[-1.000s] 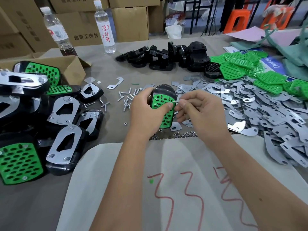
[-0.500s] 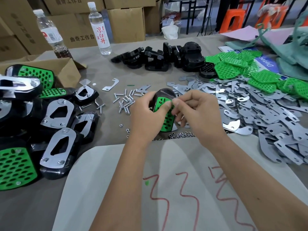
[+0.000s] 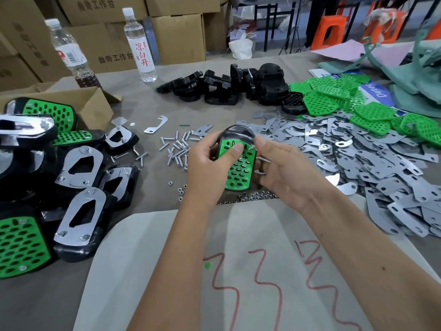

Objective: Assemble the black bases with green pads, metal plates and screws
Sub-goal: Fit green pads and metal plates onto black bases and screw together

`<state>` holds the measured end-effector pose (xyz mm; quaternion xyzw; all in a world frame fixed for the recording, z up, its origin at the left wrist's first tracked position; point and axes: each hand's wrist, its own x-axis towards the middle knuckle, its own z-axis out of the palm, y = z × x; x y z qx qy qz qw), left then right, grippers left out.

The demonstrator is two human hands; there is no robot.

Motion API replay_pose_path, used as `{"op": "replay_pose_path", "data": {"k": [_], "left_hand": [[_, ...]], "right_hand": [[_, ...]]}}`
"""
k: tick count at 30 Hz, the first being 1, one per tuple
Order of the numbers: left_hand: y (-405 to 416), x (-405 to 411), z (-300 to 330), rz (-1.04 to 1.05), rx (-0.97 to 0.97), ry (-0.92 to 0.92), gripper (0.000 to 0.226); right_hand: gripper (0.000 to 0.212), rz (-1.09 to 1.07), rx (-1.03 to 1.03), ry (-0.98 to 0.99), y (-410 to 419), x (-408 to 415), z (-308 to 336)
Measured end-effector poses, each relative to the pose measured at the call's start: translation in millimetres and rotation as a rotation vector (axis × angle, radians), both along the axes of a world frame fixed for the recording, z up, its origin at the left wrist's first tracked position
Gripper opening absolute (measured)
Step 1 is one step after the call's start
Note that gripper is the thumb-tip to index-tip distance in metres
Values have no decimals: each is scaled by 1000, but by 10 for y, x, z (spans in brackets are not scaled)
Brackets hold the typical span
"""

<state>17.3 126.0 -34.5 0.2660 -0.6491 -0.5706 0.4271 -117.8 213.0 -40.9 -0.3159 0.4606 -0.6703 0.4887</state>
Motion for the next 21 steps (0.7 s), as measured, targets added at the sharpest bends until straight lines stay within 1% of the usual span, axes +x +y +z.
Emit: {"op": "replay_pose_path", "data": {"k": [3,5,7,11,13,15,17,19,20,21], "left_hand": [[-4,5,7,-1,-54,-22,18],[-10,4,-4,-2,-46,-17,17],[-7,-12,-4,-6,-32,-7,18],[14,-52,0,-18,-118,-7,15],[20,-57,-17,-18,-79,10,15],[24,-59,-24,37,-53,-2,16],[14,-64,-10,56,-43,-51,19],[-19,-40,34,85,-30,-131,32],[-68,11,60,164,-63,-201,39],[-142,87,78,272,-136,-304,40]], "right_hand": [[39,39,-25,57,11,-1,5],[40,49,-35,31,10,9,2],[39,14,-28,16,-5,20,-12],[34,-67,-35,-2,-28,13,-41],[31,-82,-40,16,-33,10,-49],[27,-90,-26,38,-46,12,-54],[23,-124,7,95,-60,24,-58],[20,-223,45,162,-73,34,-68],[18,-277,55,158,-83,35,-70],[17,-322,60,137,-90,30,-69]]}}
